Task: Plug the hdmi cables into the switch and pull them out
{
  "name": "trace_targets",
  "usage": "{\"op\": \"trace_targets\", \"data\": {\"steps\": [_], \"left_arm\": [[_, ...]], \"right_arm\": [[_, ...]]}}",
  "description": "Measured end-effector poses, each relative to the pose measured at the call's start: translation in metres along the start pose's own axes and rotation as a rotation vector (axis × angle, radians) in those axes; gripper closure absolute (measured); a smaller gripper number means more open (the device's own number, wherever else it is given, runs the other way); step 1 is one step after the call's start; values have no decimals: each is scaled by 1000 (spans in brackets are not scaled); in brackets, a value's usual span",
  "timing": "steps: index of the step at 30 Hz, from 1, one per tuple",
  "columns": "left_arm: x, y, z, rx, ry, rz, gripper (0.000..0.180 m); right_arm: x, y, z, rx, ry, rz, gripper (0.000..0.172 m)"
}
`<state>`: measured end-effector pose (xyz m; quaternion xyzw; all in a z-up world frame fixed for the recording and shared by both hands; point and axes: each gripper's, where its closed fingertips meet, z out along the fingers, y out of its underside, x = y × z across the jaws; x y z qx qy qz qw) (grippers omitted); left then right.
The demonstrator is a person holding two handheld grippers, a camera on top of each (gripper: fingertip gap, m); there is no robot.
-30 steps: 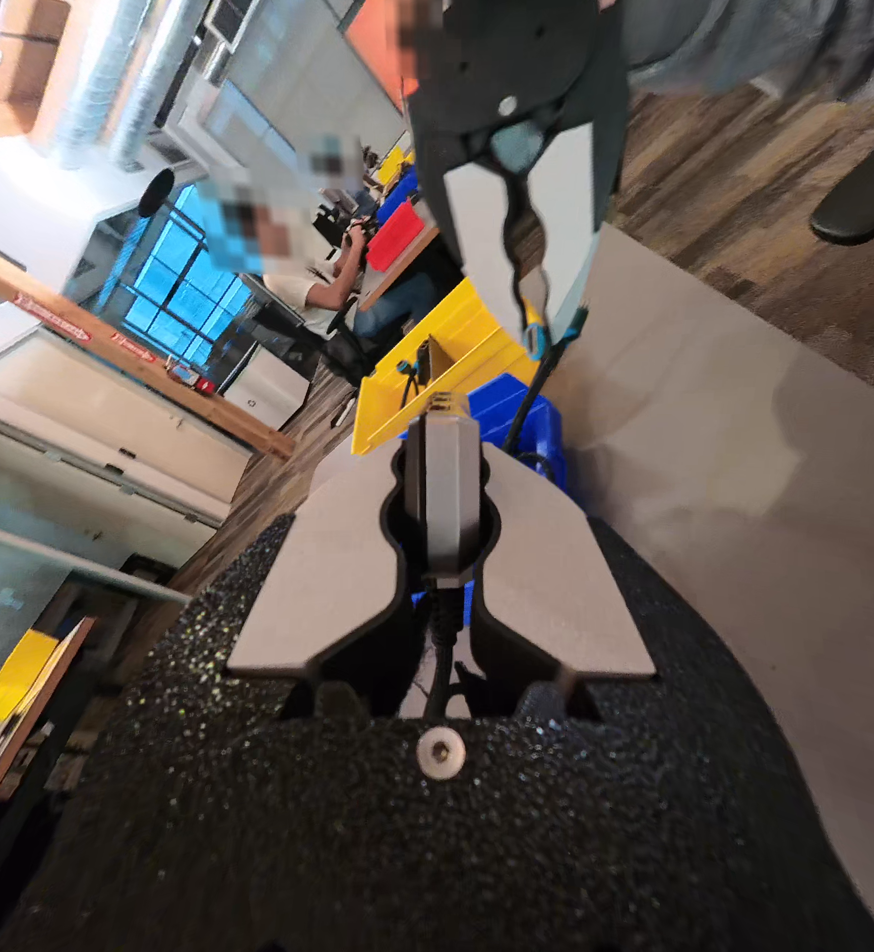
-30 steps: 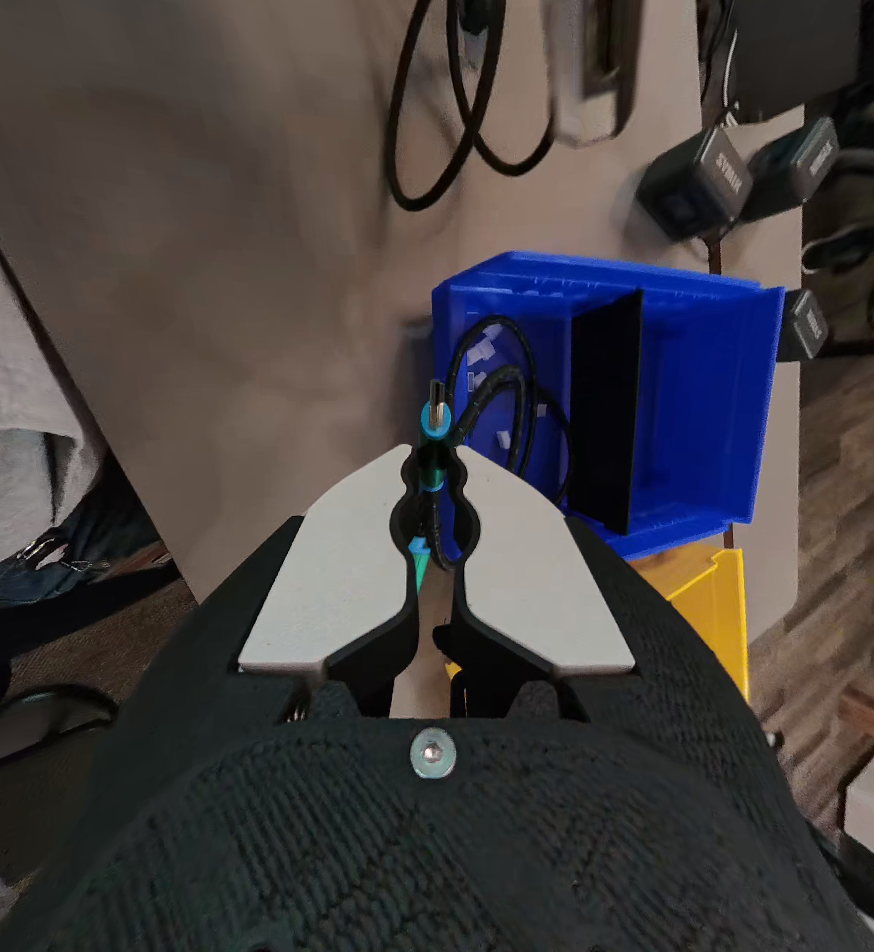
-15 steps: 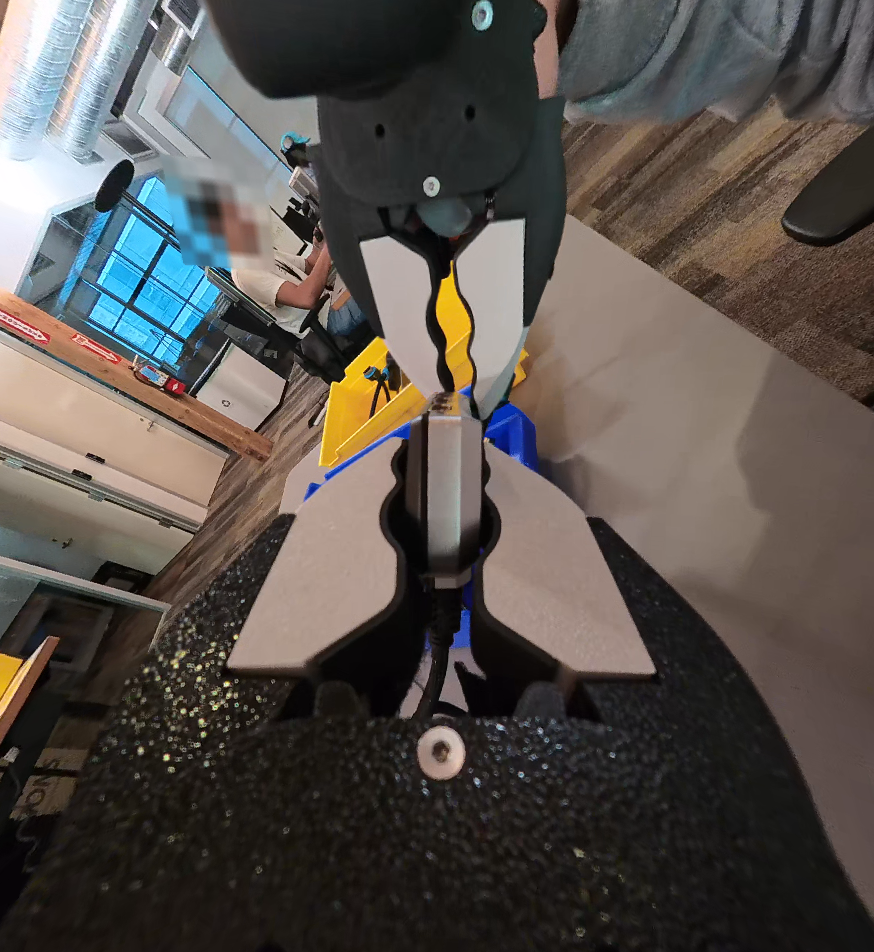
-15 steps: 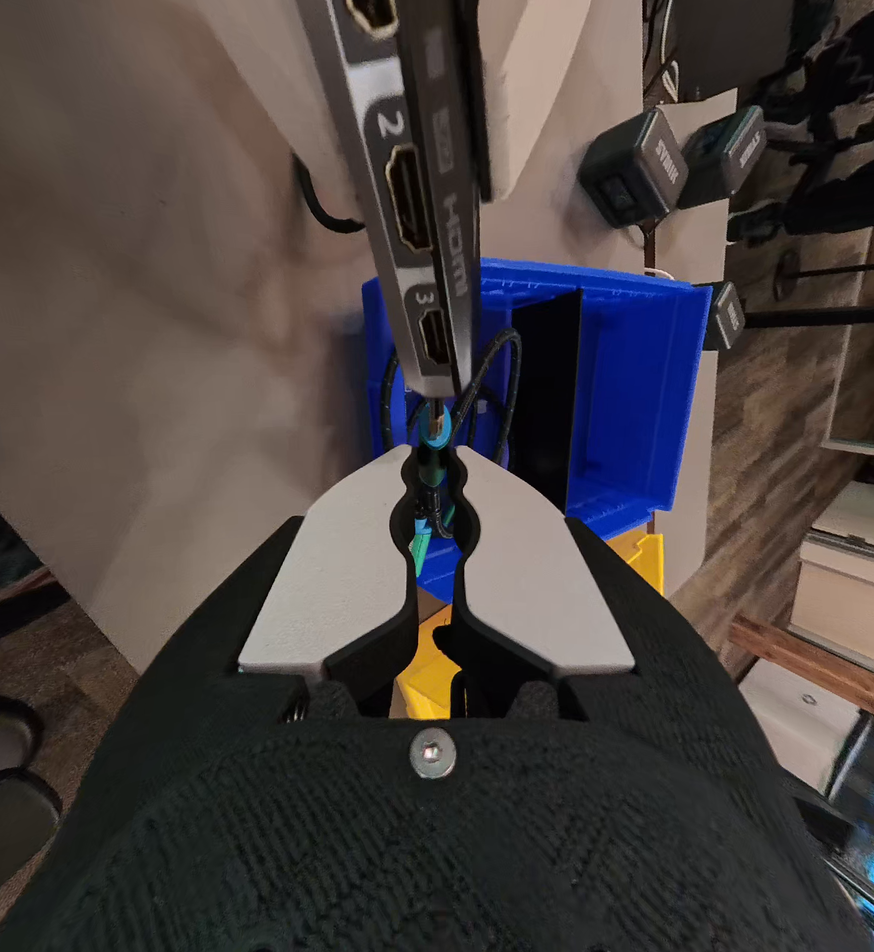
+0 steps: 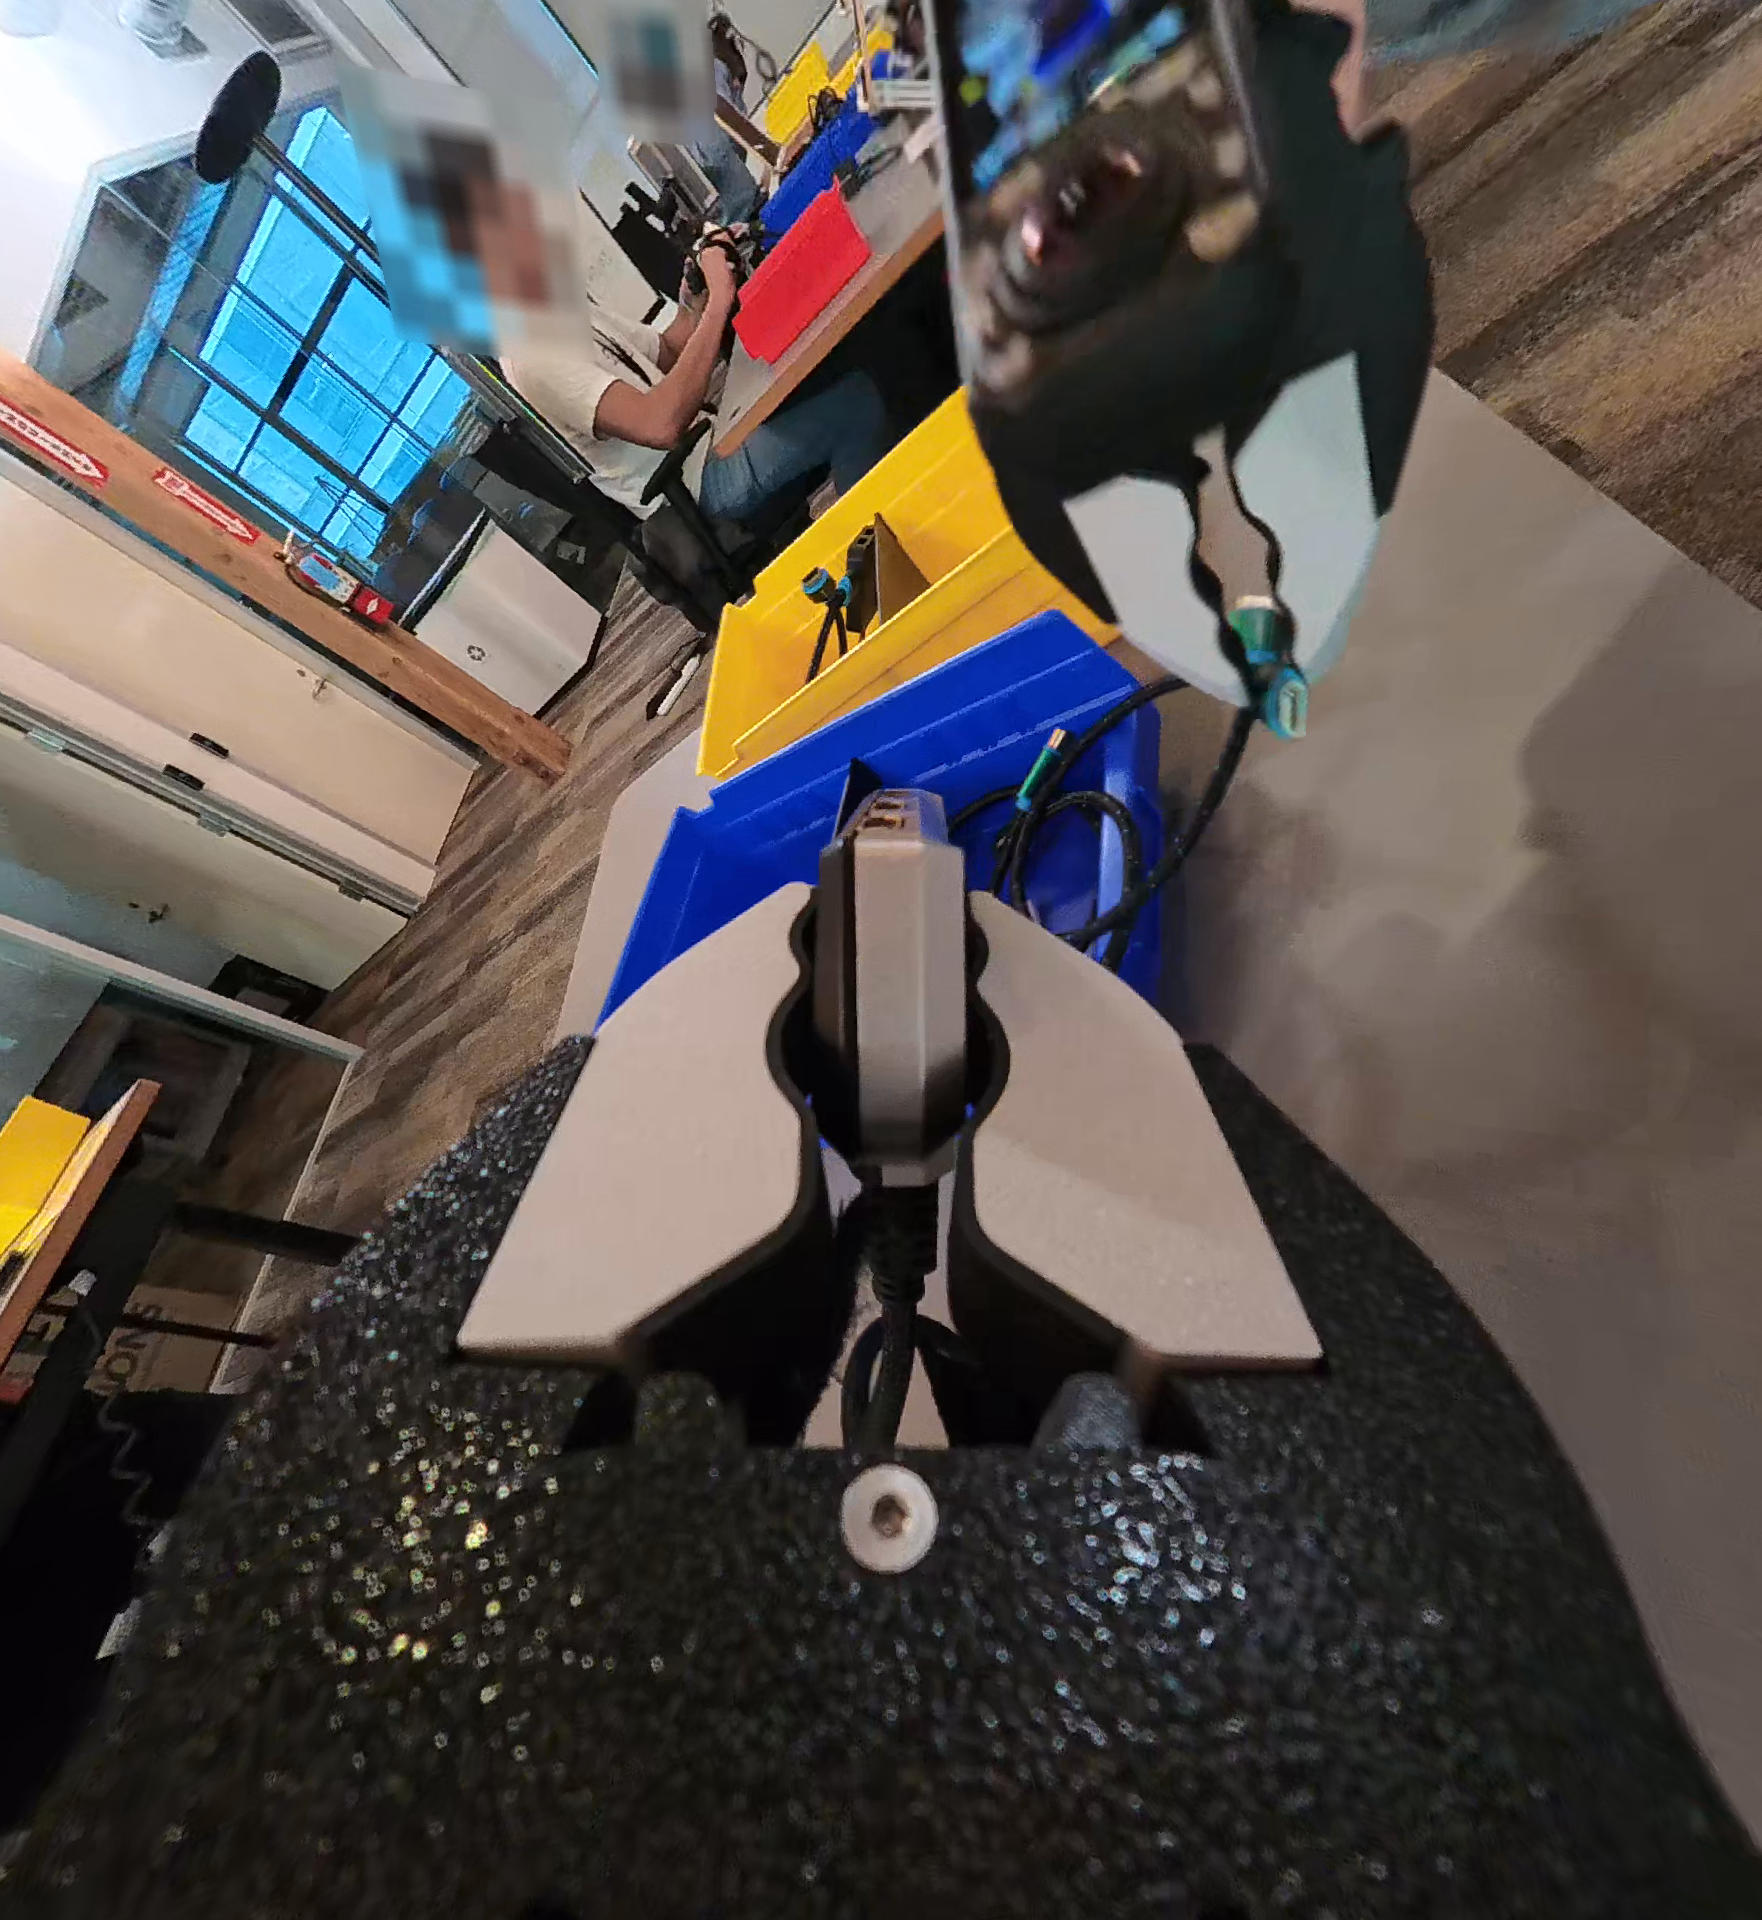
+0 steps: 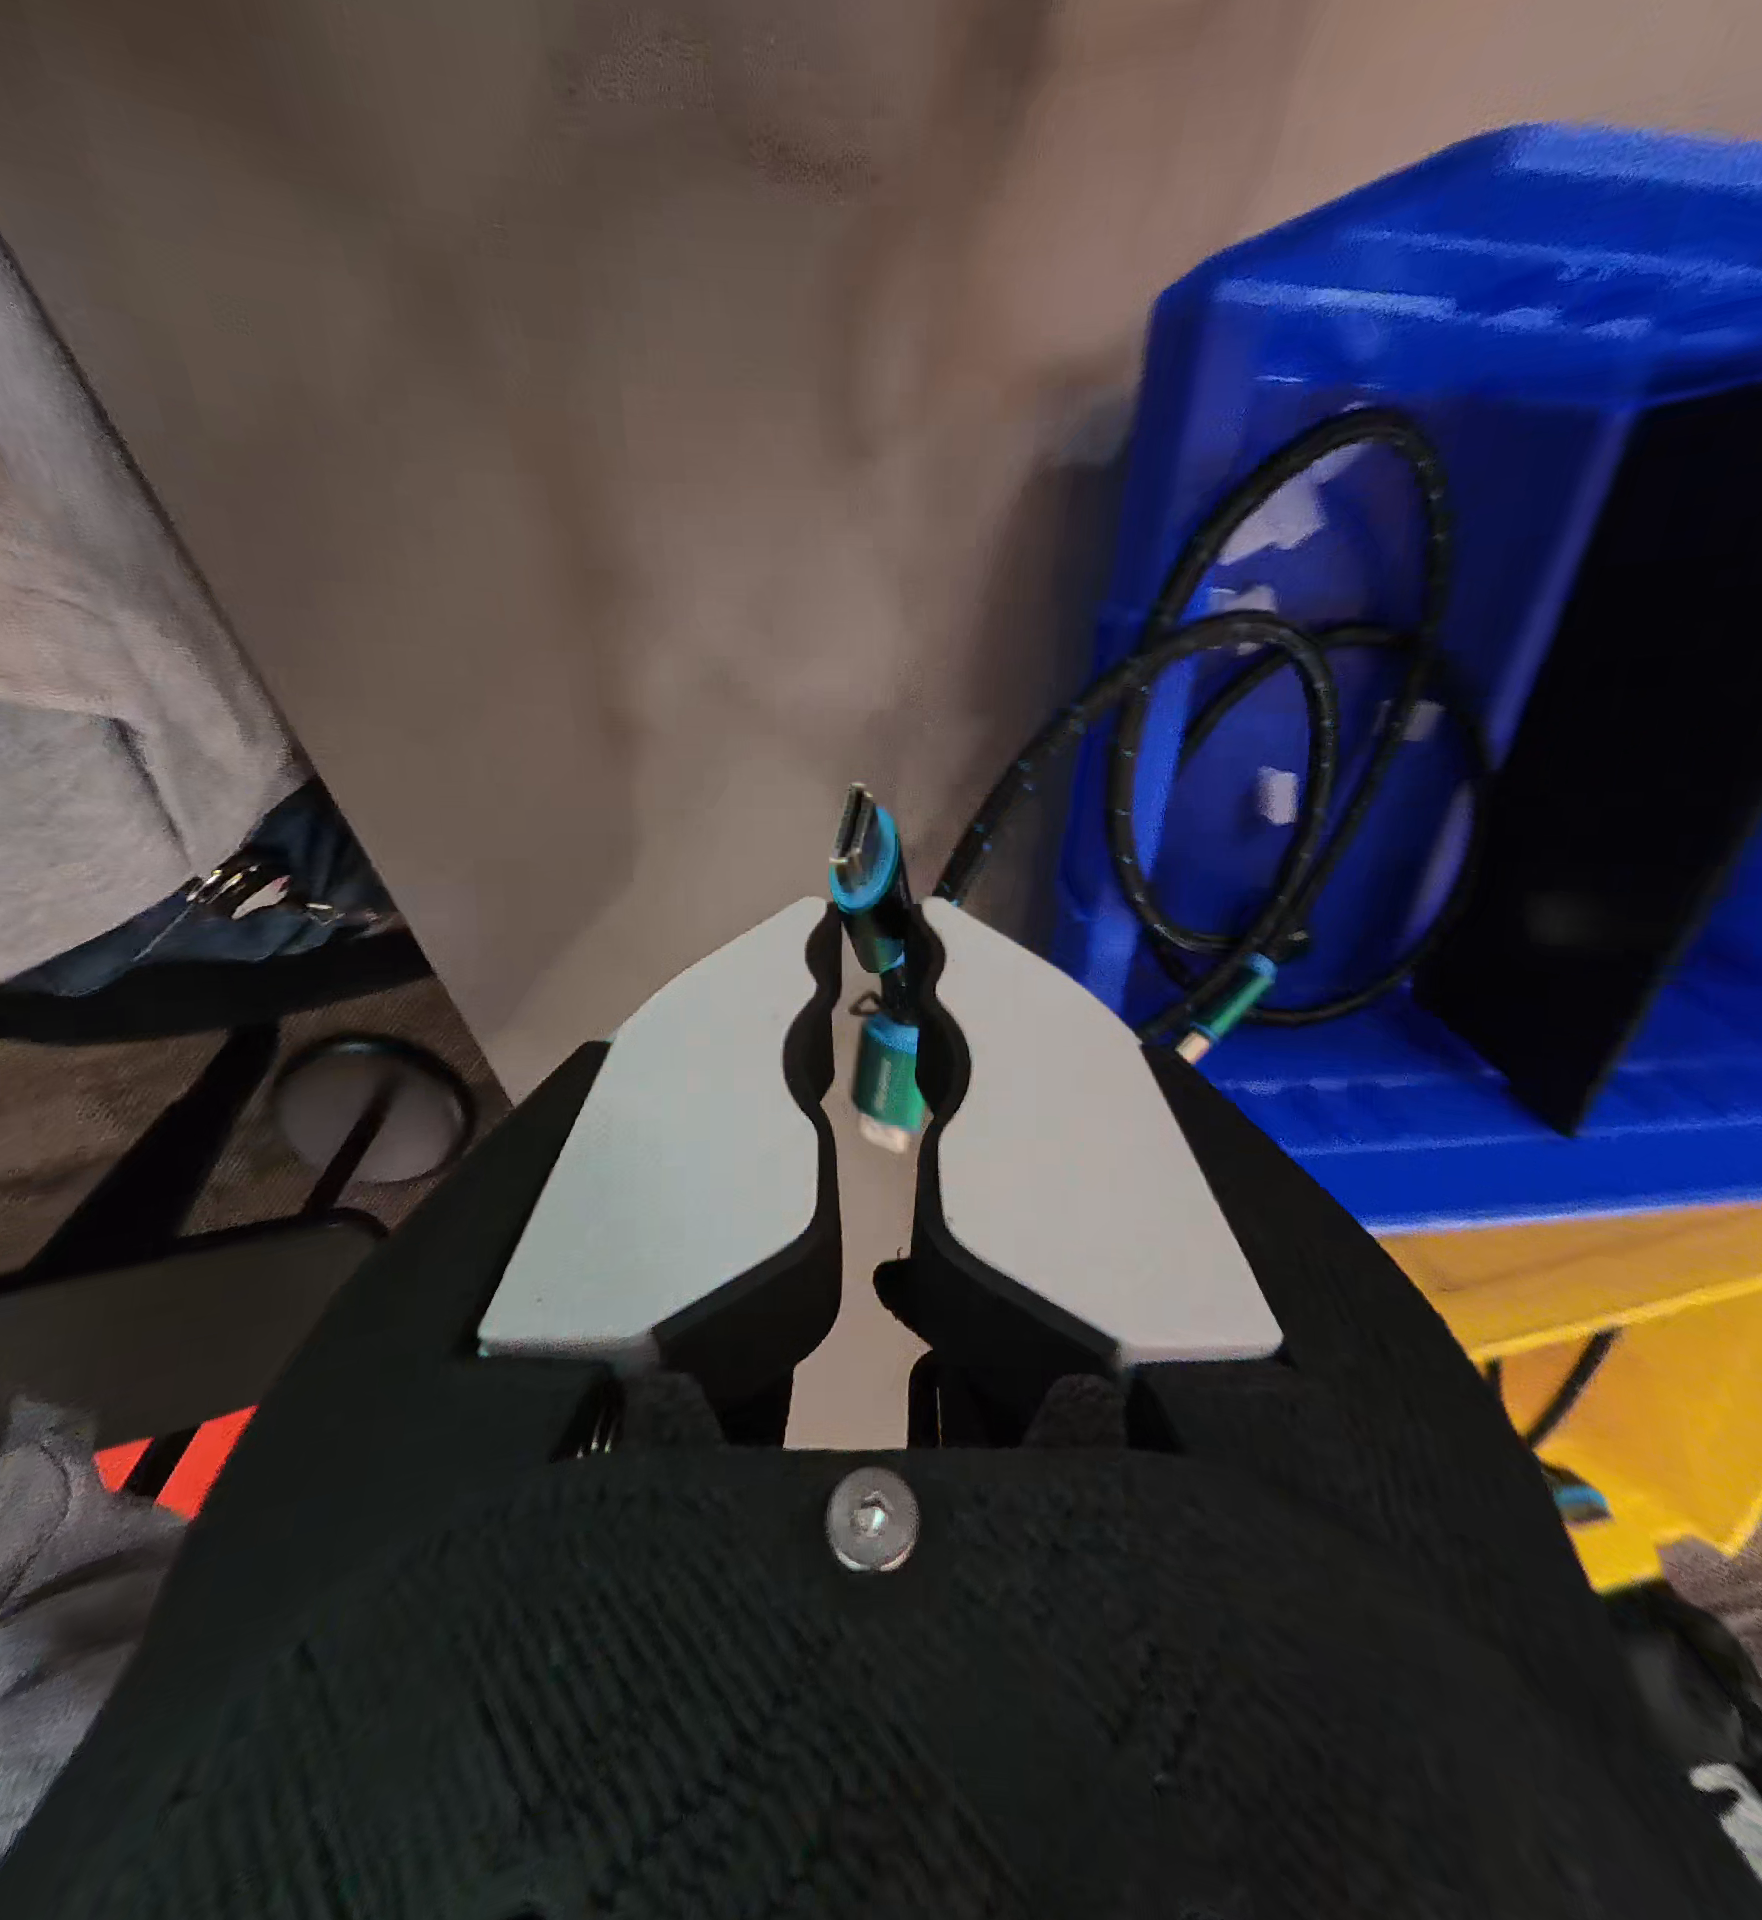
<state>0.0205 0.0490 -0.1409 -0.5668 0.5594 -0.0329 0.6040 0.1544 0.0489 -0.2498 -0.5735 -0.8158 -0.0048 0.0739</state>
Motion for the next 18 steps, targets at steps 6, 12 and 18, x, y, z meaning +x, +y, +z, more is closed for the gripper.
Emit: {"op": "trace_targets", "data": {"steps": [6, 12, 18], "left_arm": [[3, 5, 2, -24, 17, 3, 158], [8, 6, 4, -30, 41, 13, 158], [7, 7, 2, -27, 43, 12, 158]], "right_arm": [[-23, -14, 52, 30, -159, -14, 162], [-22, -13, 85, 109, -146, 13, 172], [-26, -24, 77, 356, -70, -54, 155]]}}
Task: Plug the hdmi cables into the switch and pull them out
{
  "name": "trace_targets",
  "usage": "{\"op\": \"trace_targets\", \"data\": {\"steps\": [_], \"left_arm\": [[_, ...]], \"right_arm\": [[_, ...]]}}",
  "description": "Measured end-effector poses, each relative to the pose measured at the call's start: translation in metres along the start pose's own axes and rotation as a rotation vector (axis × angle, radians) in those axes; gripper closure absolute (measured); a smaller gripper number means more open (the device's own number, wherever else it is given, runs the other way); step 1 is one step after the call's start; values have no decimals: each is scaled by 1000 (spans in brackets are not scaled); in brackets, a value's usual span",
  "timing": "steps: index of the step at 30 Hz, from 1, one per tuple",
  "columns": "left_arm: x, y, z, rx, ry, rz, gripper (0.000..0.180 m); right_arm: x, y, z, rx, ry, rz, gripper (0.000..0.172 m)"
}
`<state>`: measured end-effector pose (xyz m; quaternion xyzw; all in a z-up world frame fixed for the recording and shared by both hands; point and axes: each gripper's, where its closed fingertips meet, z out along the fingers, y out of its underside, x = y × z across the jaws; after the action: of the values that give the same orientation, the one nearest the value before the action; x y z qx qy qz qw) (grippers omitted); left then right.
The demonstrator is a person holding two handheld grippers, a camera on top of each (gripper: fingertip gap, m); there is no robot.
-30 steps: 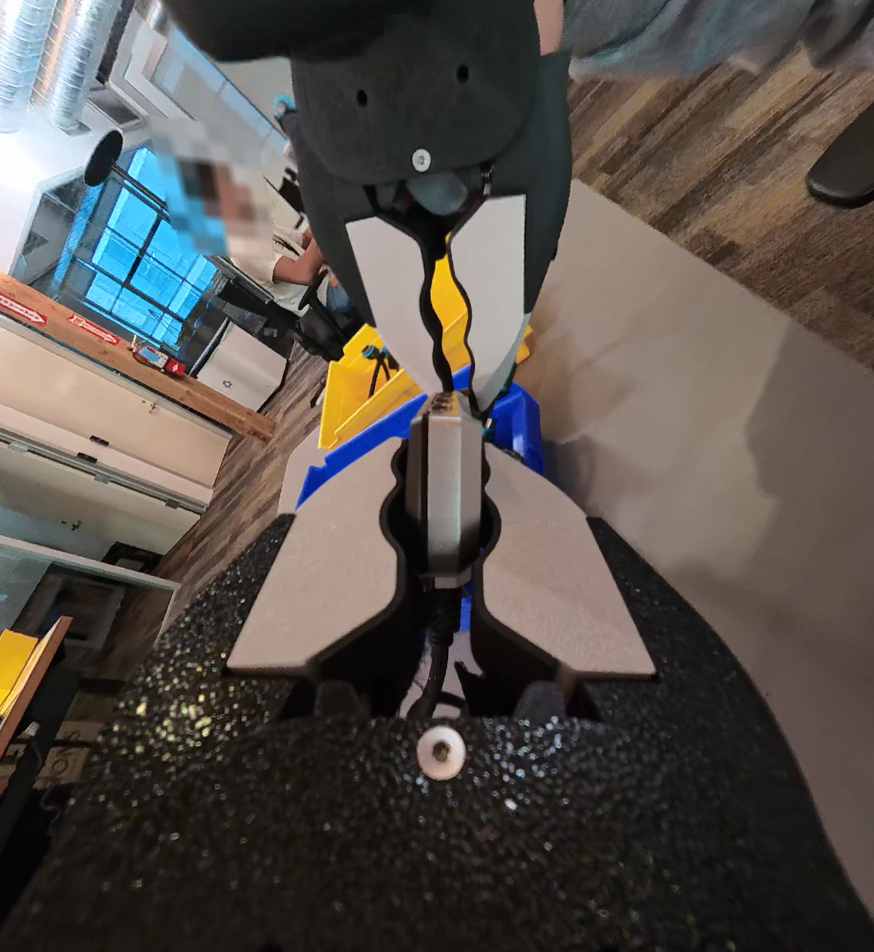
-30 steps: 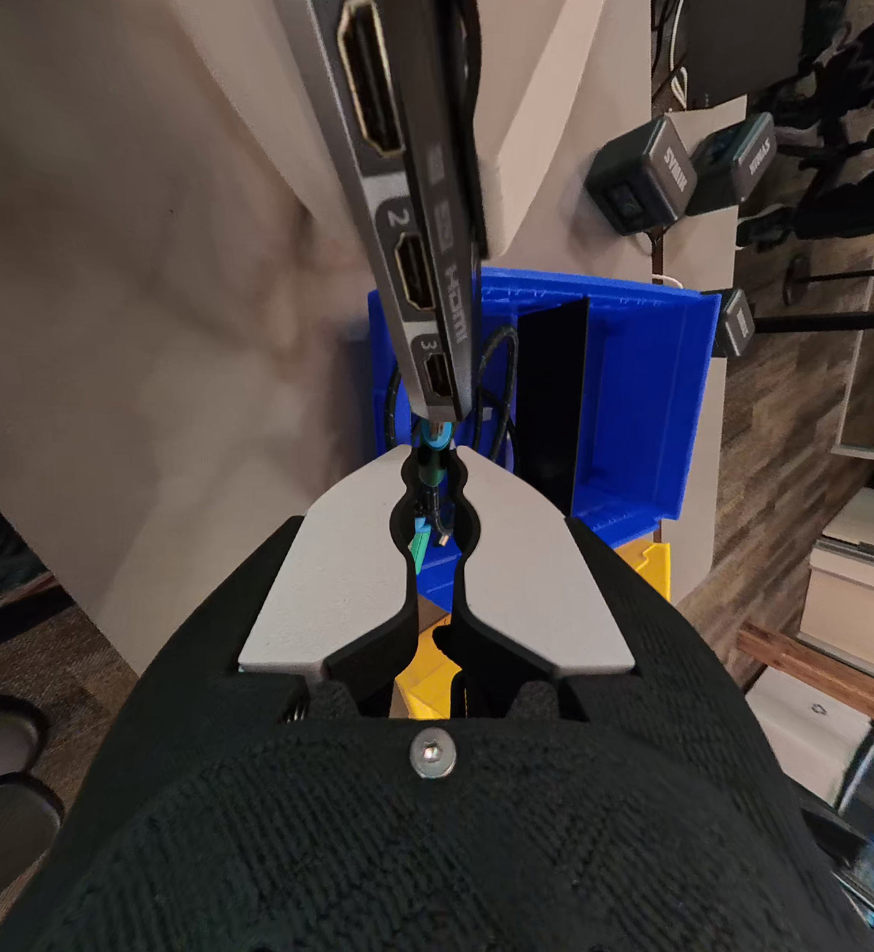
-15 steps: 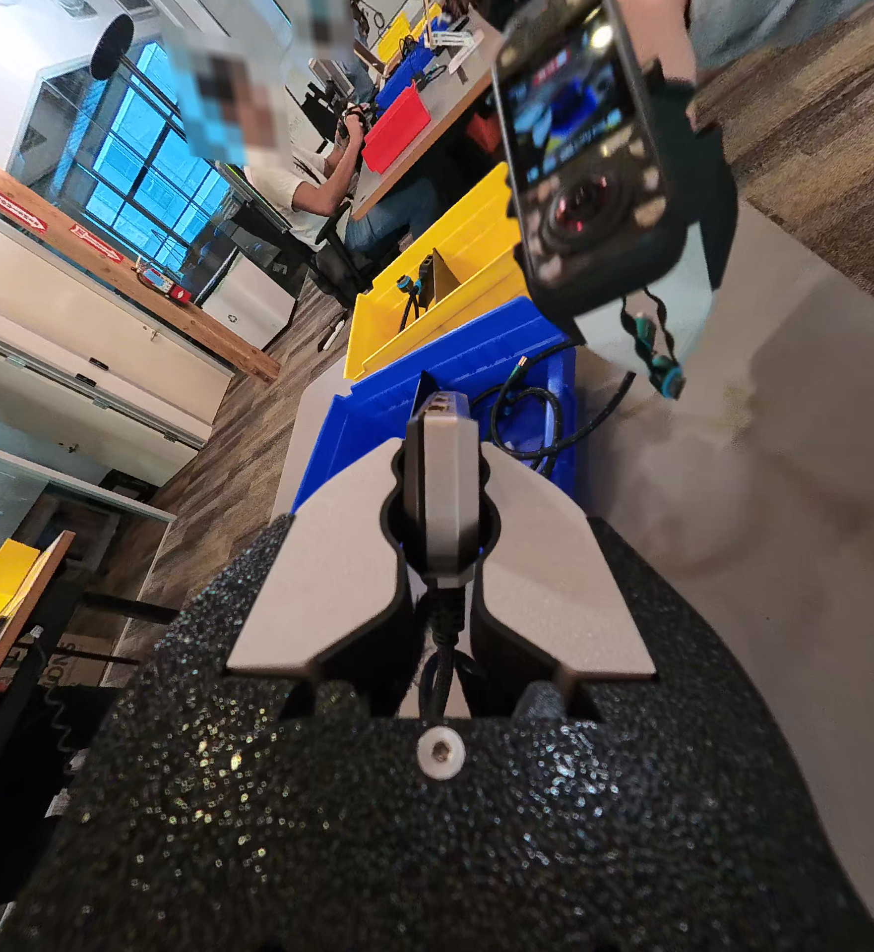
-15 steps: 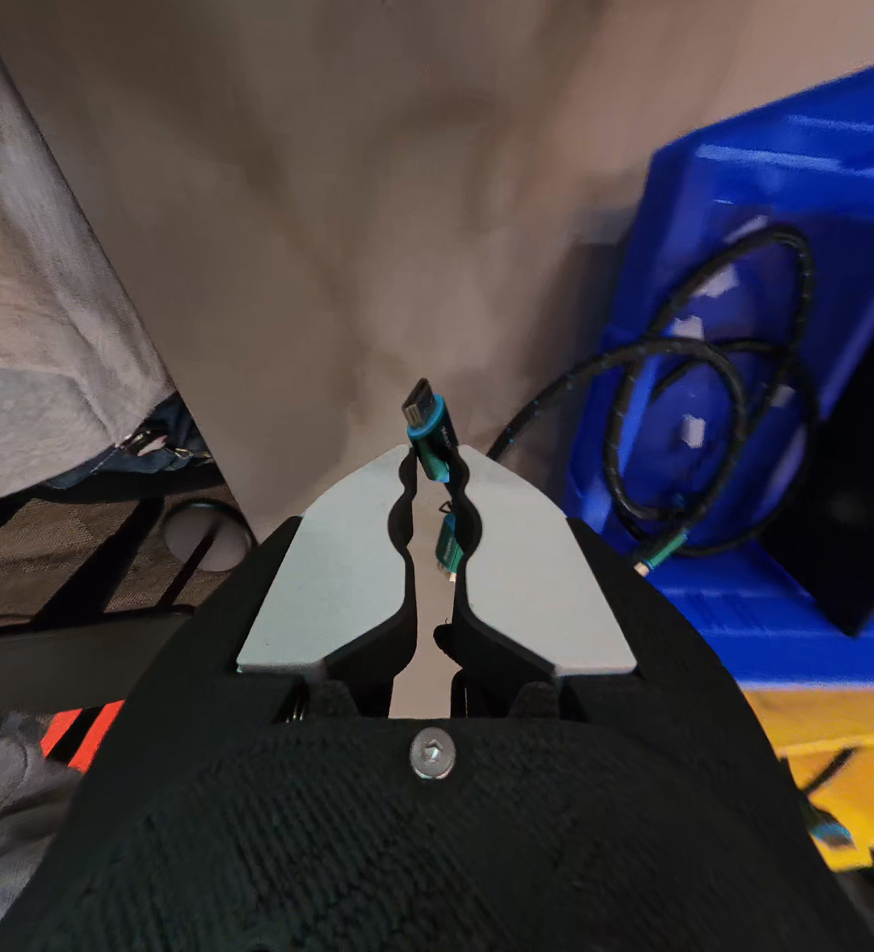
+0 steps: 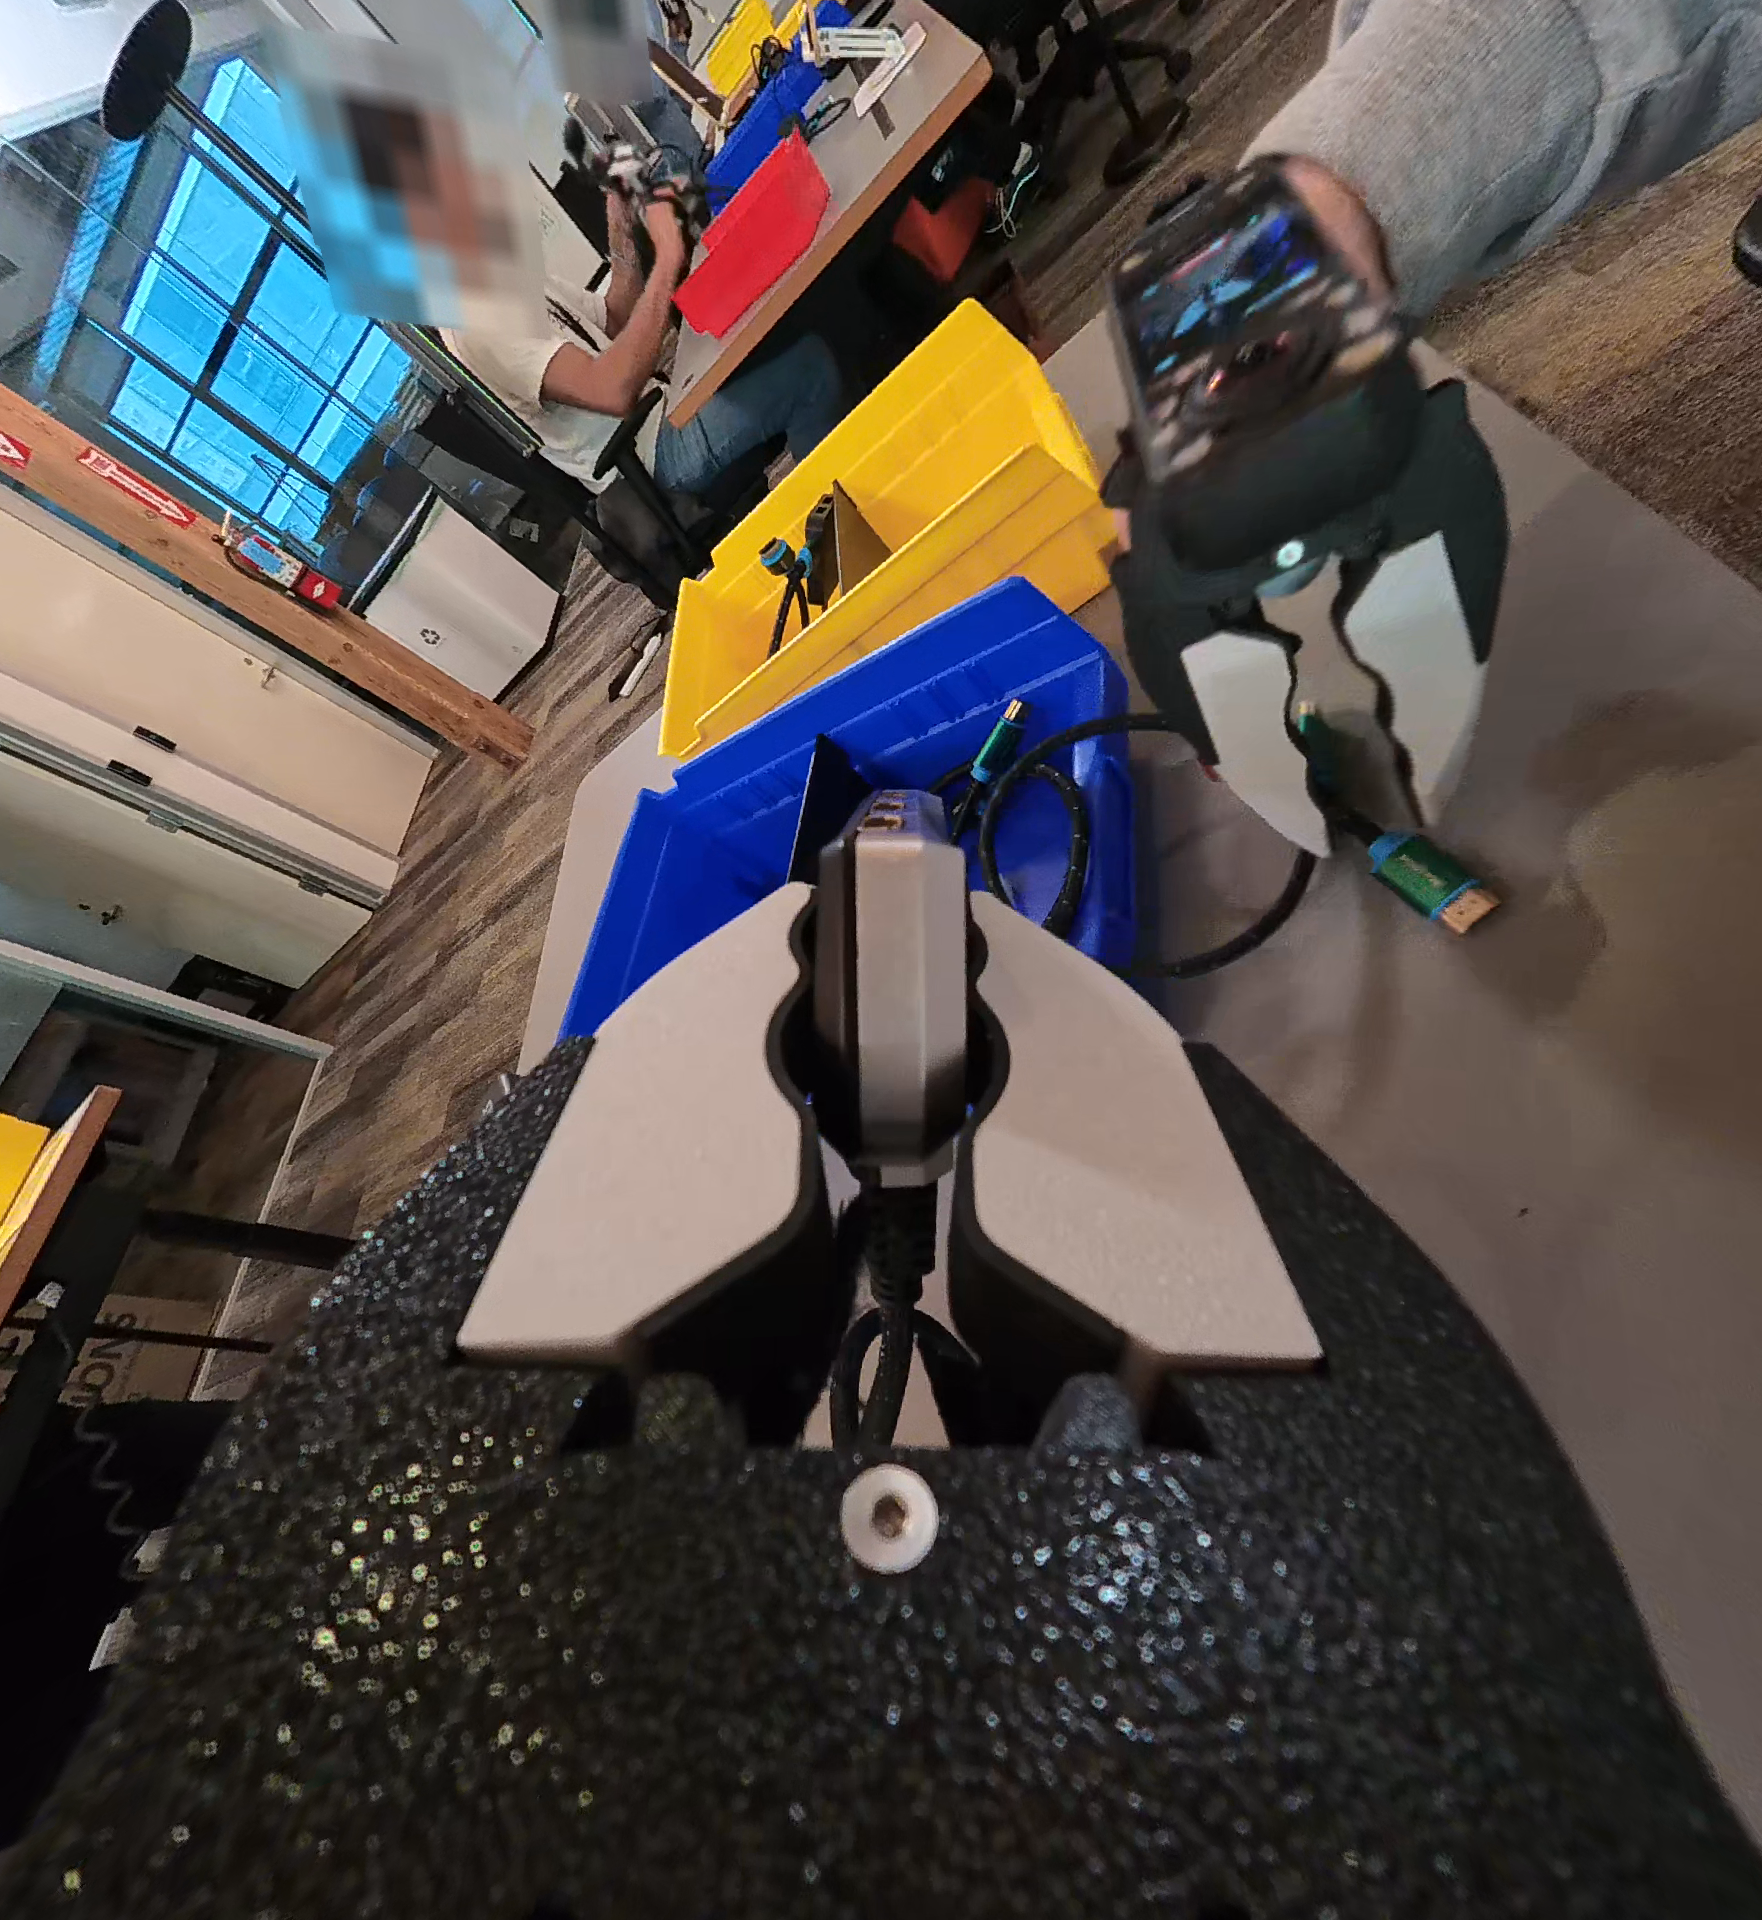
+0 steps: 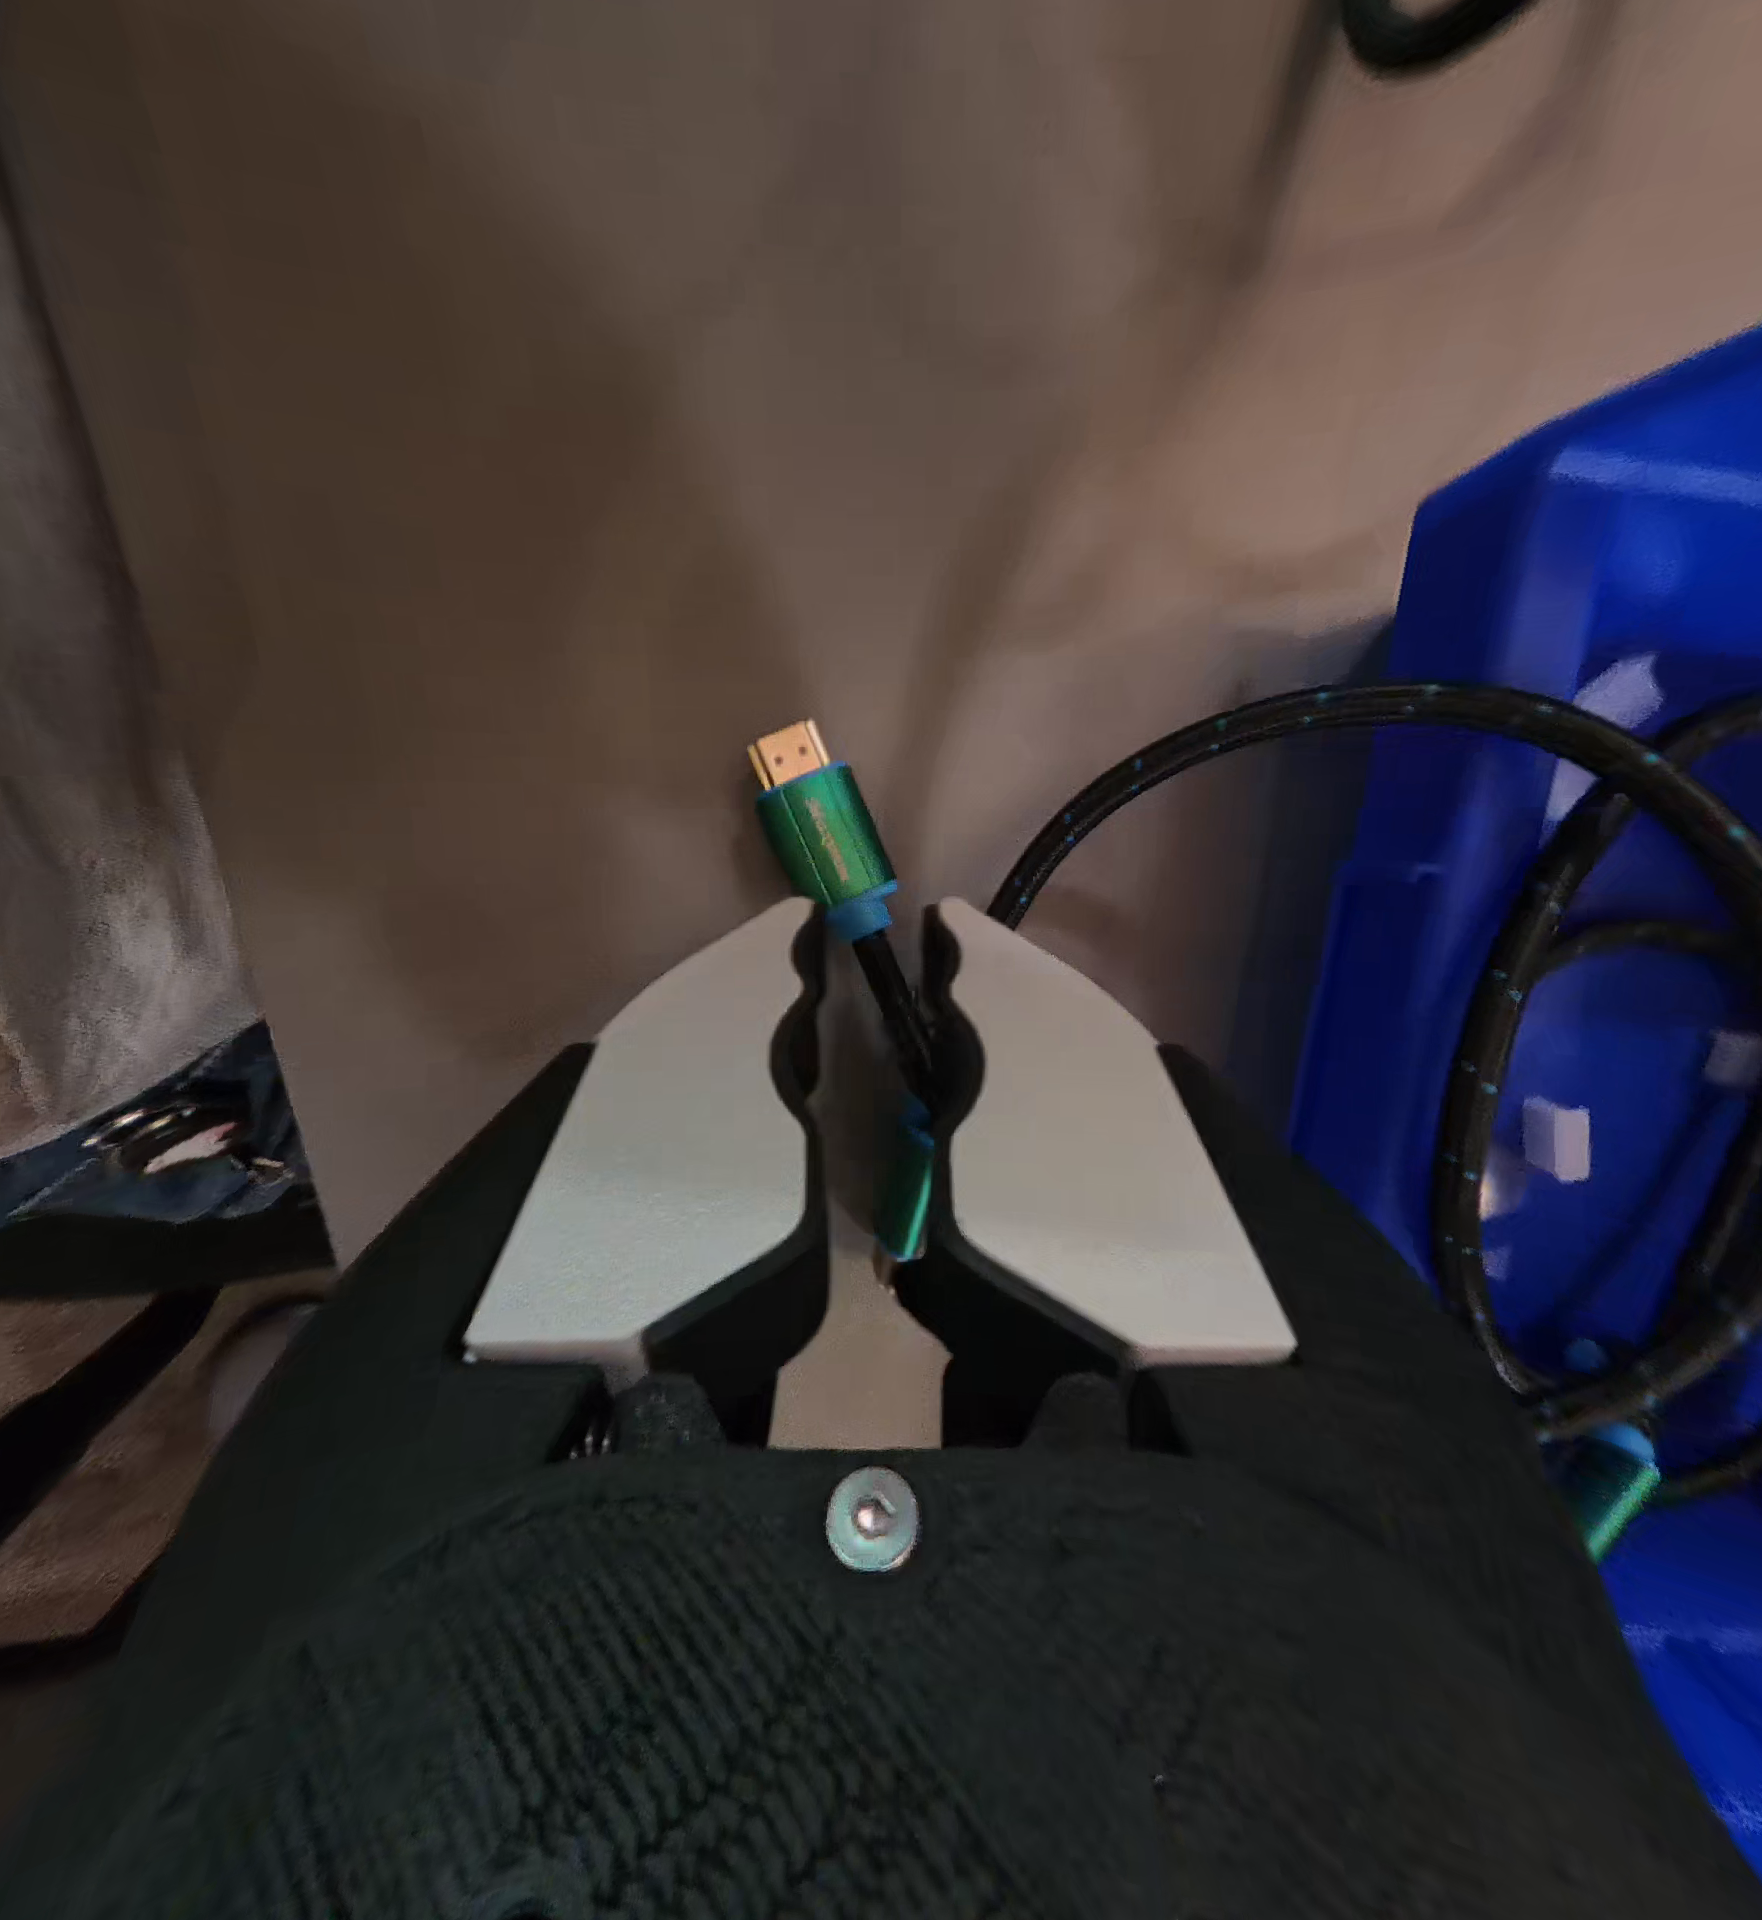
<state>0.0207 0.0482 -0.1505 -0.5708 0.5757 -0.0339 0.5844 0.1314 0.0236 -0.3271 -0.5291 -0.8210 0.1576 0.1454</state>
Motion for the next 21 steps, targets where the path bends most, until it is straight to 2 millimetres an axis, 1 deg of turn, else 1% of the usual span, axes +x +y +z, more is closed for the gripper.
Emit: {"op": "trace_targets", "data": {"steps": [1, 3, 6, 8, 10, 11, 13, 15, 17, 18, 19, 20, 21], "left_arm": [[0, 0, 0, -2, 2, 1, 158], [1, 1, 0, -4, 4, 8, 158], [3, 2, 2, -14, 11, 11, 158], [3, 4, 2, -25, 10, 14, 158], [4, 5, 2, -32, 7, 16, 159], [4, 5, 2, -34, 7, 16, 158], [4, 5, 2, -36, 5, 20, 158], [4, 6, 2, -41, 6, 23, 158], [4, 6, 2, -44, 9, 25, 158], [4, 7, 3, -45, 11, 28, 158], [5, 7, 3, -47, 13, 29, 158], [5, 7, 3, -49, 14, 31, 158], [5, 8, 3, -51, 15, 33, 159]], "right_arm": [[-3, 0, 0, 29, 9, -37, 147], [-6, 6, 3, 29, 50, -125, 141], [-6, 19, 5, -46, 122, -253, 141], [-3, 25, 0, -69, 134, -249, 140], [2, 25, -8, -43, 147, -224, 137], [4, 26, -11, -43, 159, -240, 136], [8, 30, -11, -84, 214, -327, 134], [8, 28, -6, -126, 281, -466, 135], [4, 33, 0, -203, 290, -563, 133], [4, 35, 1, -225, 277, -550, 135], [4, 35, 1, -223, 246, -507, 133], [5, 35, 1, -215, 204, -450, 127], [5, 35, 2, -201, 154, -386, 125]]}}
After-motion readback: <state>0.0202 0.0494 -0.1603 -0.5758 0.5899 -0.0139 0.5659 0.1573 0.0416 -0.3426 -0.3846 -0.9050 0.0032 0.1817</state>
